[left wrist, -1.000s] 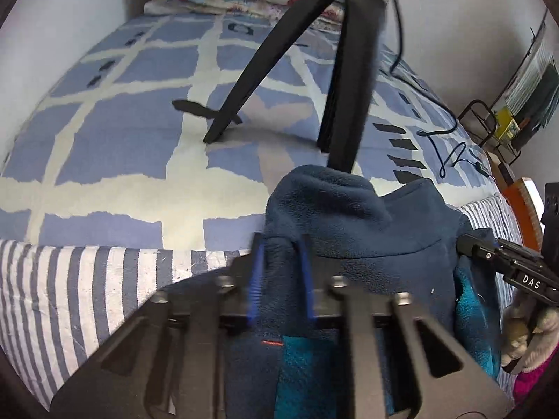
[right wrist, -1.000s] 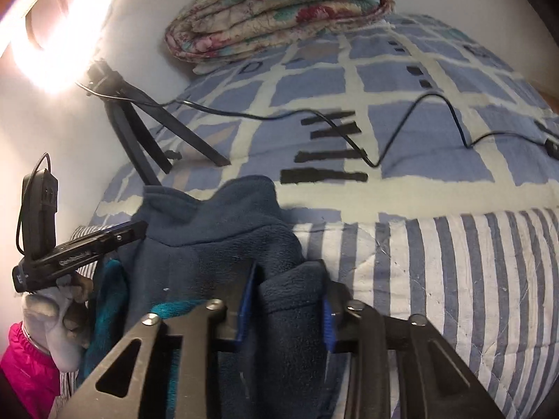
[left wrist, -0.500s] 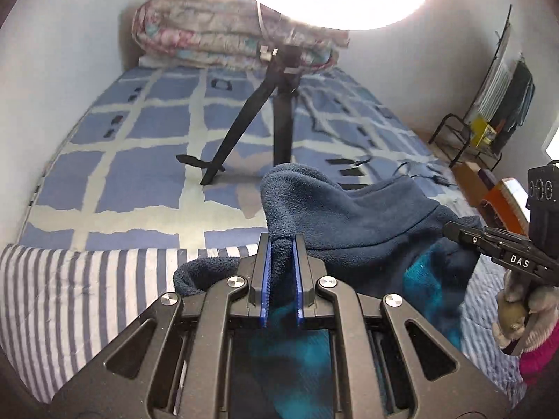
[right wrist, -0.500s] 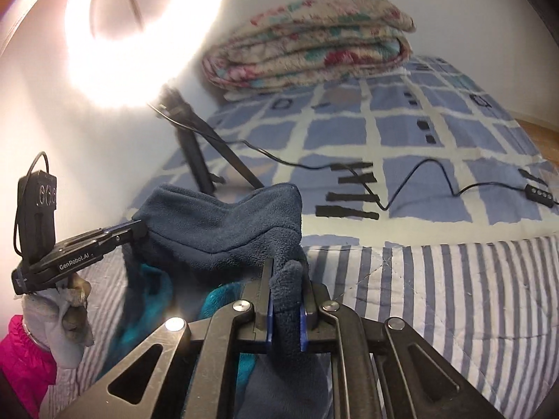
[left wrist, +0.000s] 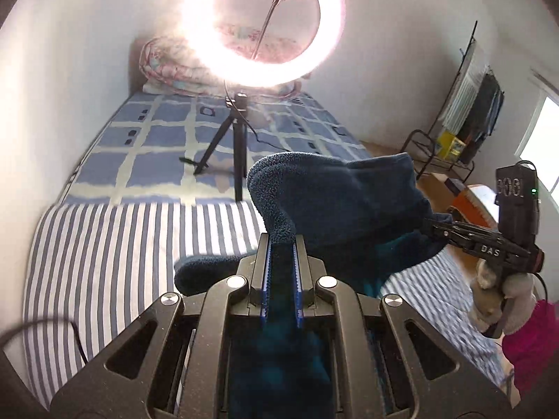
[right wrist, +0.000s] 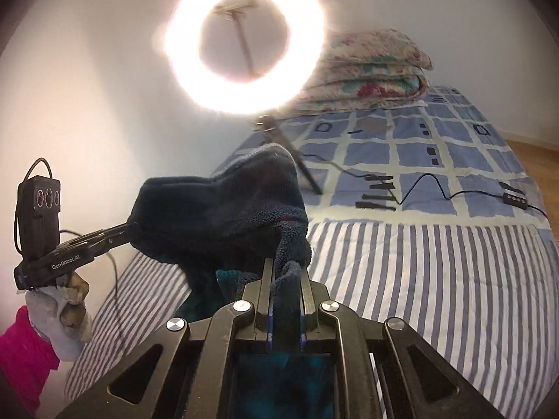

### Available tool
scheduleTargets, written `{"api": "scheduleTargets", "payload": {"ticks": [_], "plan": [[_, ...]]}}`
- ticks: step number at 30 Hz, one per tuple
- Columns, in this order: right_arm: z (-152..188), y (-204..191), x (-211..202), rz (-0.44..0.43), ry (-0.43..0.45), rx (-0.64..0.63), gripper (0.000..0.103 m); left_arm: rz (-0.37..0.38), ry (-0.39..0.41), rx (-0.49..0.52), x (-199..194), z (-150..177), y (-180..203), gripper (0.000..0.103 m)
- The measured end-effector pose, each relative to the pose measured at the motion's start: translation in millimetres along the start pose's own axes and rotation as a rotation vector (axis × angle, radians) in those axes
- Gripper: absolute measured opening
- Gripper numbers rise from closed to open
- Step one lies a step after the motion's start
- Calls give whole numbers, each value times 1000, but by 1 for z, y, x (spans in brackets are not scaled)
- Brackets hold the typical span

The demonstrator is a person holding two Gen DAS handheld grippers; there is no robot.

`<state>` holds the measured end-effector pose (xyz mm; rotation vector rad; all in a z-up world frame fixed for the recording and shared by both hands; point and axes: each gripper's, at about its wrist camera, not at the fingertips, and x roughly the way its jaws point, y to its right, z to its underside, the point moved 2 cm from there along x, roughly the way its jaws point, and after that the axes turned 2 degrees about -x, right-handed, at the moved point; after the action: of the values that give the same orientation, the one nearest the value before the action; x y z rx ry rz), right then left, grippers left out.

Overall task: Fold large clothes
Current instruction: 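Lift the collar and fold it over onto the folded hem with both tools, then open both tools and lift them away from the folded bundle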

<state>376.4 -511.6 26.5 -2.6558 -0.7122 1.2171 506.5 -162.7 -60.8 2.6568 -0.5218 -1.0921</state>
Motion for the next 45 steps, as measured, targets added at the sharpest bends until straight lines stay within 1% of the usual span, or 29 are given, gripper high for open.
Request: {"api": "scheduleTargets", "payload": {"ticks": [1, 4, 6, 10, 12, 16, 18, 20, 22, 25, 27, 28, 29, 30, 31, 34, 37, 38, 39, 40, 41, 42, 43, 44, 45], "plan": [[9, -4, -10, 1, -6, 2, 7, 0, 0, 2, -10, 7, 4, 9], [40, -16, -38, 16, -22, -22, 7, 8, -14, 30, -46, 45, 23, 9], [62, -19, -53, 11, -35, -8, 7, 17, -31, 43, -64, 70, 36, 9], [107, -26, -73, 13, -61, 23, 7, 40, -42, 35, -91, 114, 54, 9], [129, -30, -80, 18, -69, 28, 7, 45, -57, 30, -102, 142, 63, 9], [173, -38, -93, 14, -92, 52, 7, 43, -102, 29, -107, 187, 67, 9], [189, -43, -94, 19, -110, 49, 7, 41, -131, 23, -107, 214, 65, 9], [203, -49, -93, 31, -128, 41, 7, 40, -160, 2, -104, 235, 63, 9], [216, -54, -90, 63, -146, 18, 7, 33, -183, -16, -99, 255, 60, 9], [227, -59, -88, 87, -168, 10, 7, 8, -202, -2, -94, 274, 58, 9], [230, -63, -91, 111, -172, -1, 10, 10, -219, -2, -98, 281, 61, 9], [228, -67, -97, 135, -170, -12, 16, 5, -223, 5, -100, 282, 63, 9], [228, -70, -103, 155, -162, -26, 18, -8, -215, 16, -107, 283, 66, 9], [226, -76, -113, 174, -149, -49, 25, -9, -206, 24, -113, 281, 67, 9], [226, -82, -124, 187, -136, -70, 29, 0, -194, 31, -124, 280, 71, 9], [224, -95, -159, 187, -99, -94, 30, 4, -151, 49, -153, 270, 74, 9], [220, -109, -198, 196, -48, -109, 31, 12, -96, 29, -191, 257, 74, 10], [219, -114, -214, 190, -28, -111, 31, 21, -78, 17, -203, 251, 73, 14], [216, -120, -227, 185, -10, -113, 34, 33, -49, 8, -221, 244, 74, 17], [213, -128, -247, 184, 16, -125, 38, 34, -30, 8, -231, 236, 73, 23], [210, -134, -259, 187, 34, -137, 41, 32, -1, 7, -247, 229, 75, 26], [206, -143, -275, 192, 56, -154, 44, 42, 28, 4, -266, 219, 77, 26], [203, -150, -287, 194, 73, -170, 44, 45, 45, 2, -278, 212, 78, 27], [198, -159, -303, 197, 94, -192, 44, 45, 75, -4, -298, 201, 79, 28], [194, -168, -319, 203, 116, -212, 45, 50, 96, -10, -312, 194, 79, 30]]}}
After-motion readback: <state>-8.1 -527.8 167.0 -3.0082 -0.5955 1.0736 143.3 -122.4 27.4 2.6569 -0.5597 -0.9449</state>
